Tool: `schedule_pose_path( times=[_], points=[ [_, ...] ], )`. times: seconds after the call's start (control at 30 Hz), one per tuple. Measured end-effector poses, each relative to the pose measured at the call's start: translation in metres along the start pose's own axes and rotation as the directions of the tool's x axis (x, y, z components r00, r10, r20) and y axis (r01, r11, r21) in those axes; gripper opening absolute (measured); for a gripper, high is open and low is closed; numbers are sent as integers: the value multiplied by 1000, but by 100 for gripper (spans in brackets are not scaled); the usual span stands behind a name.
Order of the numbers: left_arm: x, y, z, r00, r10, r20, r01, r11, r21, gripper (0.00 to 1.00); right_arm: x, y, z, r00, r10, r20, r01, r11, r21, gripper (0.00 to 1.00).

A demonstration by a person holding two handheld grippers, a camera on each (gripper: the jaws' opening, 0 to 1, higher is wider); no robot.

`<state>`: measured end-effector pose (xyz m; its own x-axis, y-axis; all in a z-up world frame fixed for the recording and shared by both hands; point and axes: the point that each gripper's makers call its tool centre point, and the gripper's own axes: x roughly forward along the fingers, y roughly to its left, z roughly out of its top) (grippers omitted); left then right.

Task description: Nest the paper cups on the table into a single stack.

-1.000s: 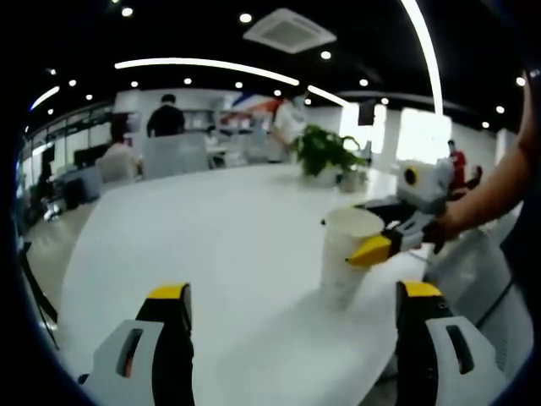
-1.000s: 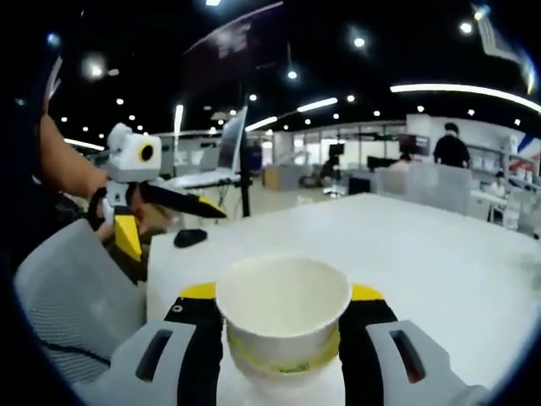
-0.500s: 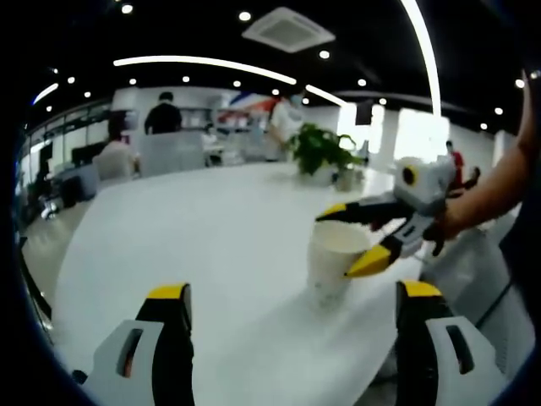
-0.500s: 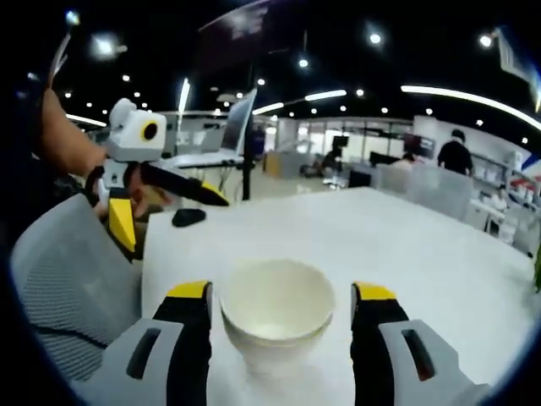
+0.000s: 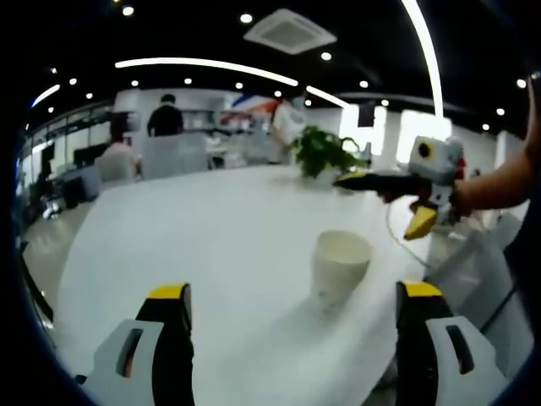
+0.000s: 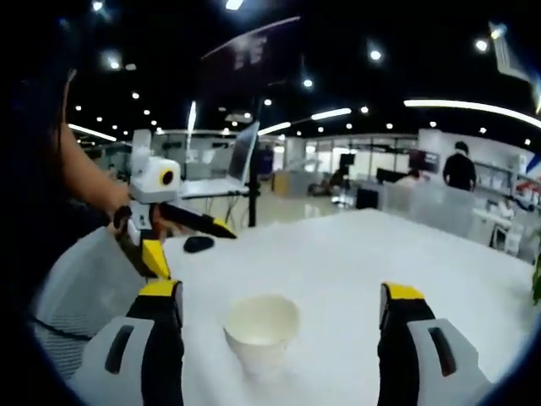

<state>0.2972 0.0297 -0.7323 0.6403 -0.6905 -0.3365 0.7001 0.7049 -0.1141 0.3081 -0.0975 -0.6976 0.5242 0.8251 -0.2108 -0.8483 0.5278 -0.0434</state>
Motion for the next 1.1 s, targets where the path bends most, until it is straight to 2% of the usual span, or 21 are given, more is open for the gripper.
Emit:
schedule_pose_path(
  times=[0.07,0.17,0.2,0.27,0.5,0.57,0.6,0.87,1.1],
  points=[
    [2,-1,-1,1000,-6,-3,6,1000,14,98,-6,-3,-2,1000,0,7,0,1000,29,100],
    [5,0,-7,999,-3,-36,5,999,45,98,-16,-12,-18,999,-33,-30,35,997,62,100],
    [6,0,-11,999,-7,-52,9,999,45,98,-21,-15,-28,997,-47,-66,52,996,70,100],
    [8,1,-14,998,-10,-68,13,999,38,98,-27,-16,-40,994,-57,-94,65,994,86,100],
    [7,3,-16,998,0,-68,3,999,48,98,-41,-16,-63,989,-81,-122,89,994,61,100],
    [8,2,-26,992,-9,-124,18,997,70,98,-44,-17,-66,989,-81,-125,88,995,53,100],
    [9,1,-28,991,-13,-134,25,995,93,98,-45,-17,-67,989,-83,-124,90,994,56,100],
    [9,1,-32,990,-36,-138,51,993,104,98,-46,-20,-71,988,-92,-125,99,994,47,100],
    [14,2,-35,987,-53,-152,70,991,112,98,-38,-16,-80,984,-74,-163,81,996,39,99]
  ],
)
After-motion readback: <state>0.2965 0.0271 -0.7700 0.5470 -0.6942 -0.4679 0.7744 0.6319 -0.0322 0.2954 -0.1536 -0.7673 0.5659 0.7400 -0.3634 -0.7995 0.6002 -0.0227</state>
